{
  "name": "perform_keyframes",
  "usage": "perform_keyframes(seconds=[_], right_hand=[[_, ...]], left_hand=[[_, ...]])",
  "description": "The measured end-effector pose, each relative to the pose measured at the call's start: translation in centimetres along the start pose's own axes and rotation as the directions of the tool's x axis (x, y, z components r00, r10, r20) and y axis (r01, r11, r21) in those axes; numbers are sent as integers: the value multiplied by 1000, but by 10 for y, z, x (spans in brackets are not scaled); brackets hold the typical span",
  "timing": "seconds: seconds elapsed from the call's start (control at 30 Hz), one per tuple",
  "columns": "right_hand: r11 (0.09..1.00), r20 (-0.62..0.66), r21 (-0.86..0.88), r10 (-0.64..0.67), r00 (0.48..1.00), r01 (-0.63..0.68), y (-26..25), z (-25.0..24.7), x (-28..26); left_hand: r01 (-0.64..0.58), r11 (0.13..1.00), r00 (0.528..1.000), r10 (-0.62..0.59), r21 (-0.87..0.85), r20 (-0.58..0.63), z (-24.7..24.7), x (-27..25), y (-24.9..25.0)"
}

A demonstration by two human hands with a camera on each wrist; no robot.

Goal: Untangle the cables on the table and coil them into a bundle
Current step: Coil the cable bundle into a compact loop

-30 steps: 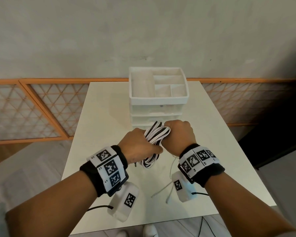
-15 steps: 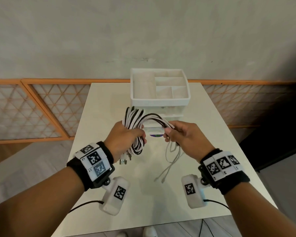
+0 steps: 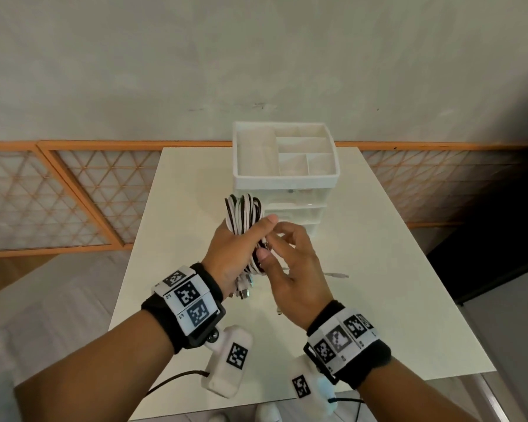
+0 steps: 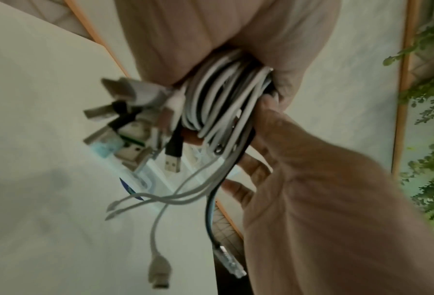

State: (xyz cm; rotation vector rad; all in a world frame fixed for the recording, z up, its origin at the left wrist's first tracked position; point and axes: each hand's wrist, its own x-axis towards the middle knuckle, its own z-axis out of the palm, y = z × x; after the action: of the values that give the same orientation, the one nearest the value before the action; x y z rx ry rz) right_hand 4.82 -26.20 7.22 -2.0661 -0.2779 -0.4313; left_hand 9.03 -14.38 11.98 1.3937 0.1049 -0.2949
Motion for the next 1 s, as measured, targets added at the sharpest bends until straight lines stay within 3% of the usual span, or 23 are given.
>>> perform_keyframes(seconds=[0.17, 0.37, 0.47, 0.57, 0.67, 0.8, 0.9, 1.0], right_hand=[[1000, 68, 9, 4, 998, -5, -6, -2, 6], [999, 217, 21, 28, 976, -33, 1, -9, 2], [995, 189, 98, 4, 982, -23, 7, -12, 1], [998, 143, 64, -11, 990, 2, 3, -10, -4], [984, 161, 132, 96, 982, -118, -2, -18, -1], [932, 273, 81, 320, 907, -353, 3, -36, 7], [901, 451, -37, 401, 797, -432, 12, -41, 7], [875, 524, -224, 480, 704, -430, 13, -47, 13]], left_hand=[[-3, 1000, 999, 2, -29, -32, 3, 2, 3], [-90, 996, 992, 89, -3, -87, 1, 3, 5], [-57, 998, 988, 53, -21, -148, -2, 6, 5], [-86, 996, 987, 85, -3, -135, 1, 6, 5], [-69, 997, 992, 65, -34, -113, -1, 5, 9], [-82, 992, 995, 76, -94, -67, -12, 6, 13], [-76, 993, 992, 84, -87, 93, -15, 0, 15], [-94, 995, 958, 98, -28, 270, -15, -6, 18]])
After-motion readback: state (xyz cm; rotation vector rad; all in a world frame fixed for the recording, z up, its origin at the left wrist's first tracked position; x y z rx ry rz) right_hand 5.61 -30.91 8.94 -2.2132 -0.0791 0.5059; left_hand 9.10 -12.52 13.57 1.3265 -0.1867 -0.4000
